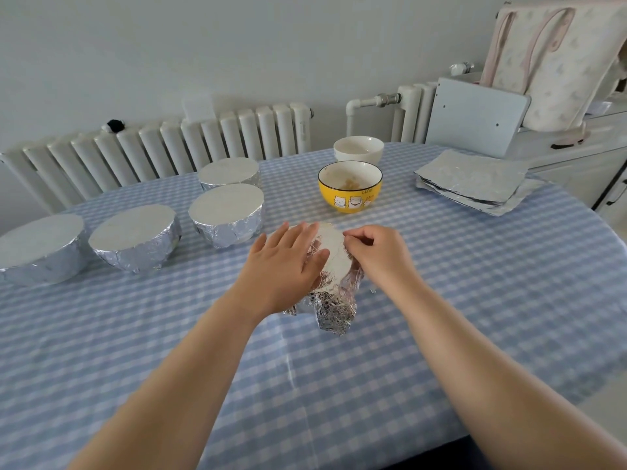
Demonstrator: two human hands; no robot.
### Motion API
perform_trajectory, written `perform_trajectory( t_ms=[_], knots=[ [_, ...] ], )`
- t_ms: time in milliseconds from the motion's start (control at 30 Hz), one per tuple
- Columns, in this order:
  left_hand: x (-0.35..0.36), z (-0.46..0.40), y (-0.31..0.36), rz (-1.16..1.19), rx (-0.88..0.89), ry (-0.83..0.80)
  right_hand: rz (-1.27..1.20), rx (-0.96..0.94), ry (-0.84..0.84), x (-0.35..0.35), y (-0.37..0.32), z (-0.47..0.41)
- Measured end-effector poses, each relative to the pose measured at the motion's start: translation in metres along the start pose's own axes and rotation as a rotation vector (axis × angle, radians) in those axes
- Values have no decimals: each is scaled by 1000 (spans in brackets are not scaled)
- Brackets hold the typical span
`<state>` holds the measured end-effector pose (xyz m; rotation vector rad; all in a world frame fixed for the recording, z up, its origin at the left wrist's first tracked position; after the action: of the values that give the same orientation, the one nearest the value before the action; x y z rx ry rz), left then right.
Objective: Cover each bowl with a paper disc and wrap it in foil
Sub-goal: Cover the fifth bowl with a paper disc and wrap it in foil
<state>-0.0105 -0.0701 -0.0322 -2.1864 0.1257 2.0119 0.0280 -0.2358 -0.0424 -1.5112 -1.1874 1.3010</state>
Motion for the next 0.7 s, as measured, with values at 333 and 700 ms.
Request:
perform_trajectory(
  t_ms=[333,700],
  knots=[
    [0,0,1,-12,-3,-8,-33,84,53,1,10,-3],
    [3,-1,-2,-20,-15,-5,-452,249,7,11,36,-3]
  ],
)
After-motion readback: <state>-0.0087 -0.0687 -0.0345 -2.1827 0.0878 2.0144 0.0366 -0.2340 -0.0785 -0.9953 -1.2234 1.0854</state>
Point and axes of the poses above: each hand's wrist, its own z-axis away from the middle knuckle, its own x-axis out of the palm, y = z × x, the point moved 6 cm from there along -z, towards the middle knuckle, and after that the axes turned 14 degrees about -z, right-handed, at the moved point
